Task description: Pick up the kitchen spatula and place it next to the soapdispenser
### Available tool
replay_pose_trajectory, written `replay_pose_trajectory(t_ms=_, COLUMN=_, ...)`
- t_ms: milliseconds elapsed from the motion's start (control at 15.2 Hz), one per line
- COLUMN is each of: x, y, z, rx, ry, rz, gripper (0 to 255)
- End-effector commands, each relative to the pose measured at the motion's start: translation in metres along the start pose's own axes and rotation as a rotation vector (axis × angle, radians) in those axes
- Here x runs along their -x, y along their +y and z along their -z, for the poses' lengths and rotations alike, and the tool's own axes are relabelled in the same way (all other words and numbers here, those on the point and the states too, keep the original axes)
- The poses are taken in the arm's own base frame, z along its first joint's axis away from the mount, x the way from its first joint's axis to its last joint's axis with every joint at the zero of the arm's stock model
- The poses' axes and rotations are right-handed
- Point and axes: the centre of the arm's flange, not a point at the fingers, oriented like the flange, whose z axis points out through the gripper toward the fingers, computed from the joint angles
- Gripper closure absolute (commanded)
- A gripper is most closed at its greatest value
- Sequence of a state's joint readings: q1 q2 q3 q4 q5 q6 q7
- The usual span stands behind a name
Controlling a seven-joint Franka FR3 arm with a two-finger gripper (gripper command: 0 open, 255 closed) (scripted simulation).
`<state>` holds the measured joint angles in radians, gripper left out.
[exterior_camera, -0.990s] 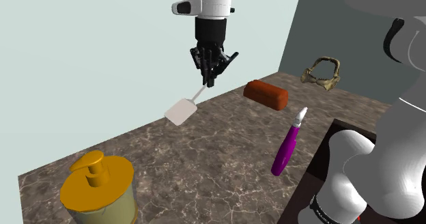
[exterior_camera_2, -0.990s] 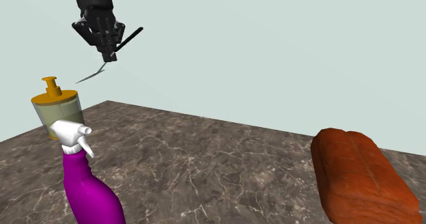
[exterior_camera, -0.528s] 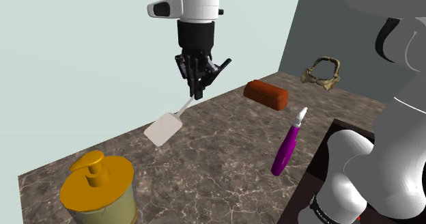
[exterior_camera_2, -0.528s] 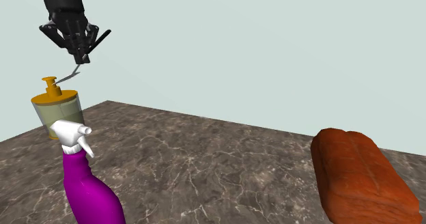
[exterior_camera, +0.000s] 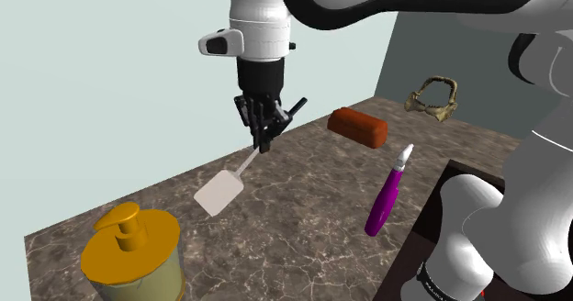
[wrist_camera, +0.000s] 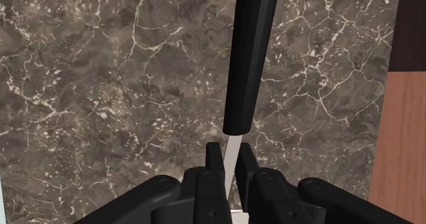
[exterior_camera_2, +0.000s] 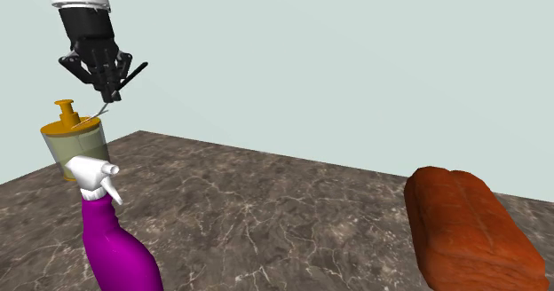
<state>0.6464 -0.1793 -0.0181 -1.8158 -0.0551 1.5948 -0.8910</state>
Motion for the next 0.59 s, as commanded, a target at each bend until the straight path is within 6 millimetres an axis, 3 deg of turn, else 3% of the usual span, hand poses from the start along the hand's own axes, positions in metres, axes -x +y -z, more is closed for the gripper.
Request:
replay_pose_trajectory(t_ms=0, x=0.0, y=0.0, z=-0.011, rx=0.0, ry=0.0, rz=0.0, gripper=255)
replay_pose_trajectory(t_ms=528, x=-0.003, y=0.0, z=-0.053, rx=0.0, ry=0.0, rz=0.0, gripper=255)
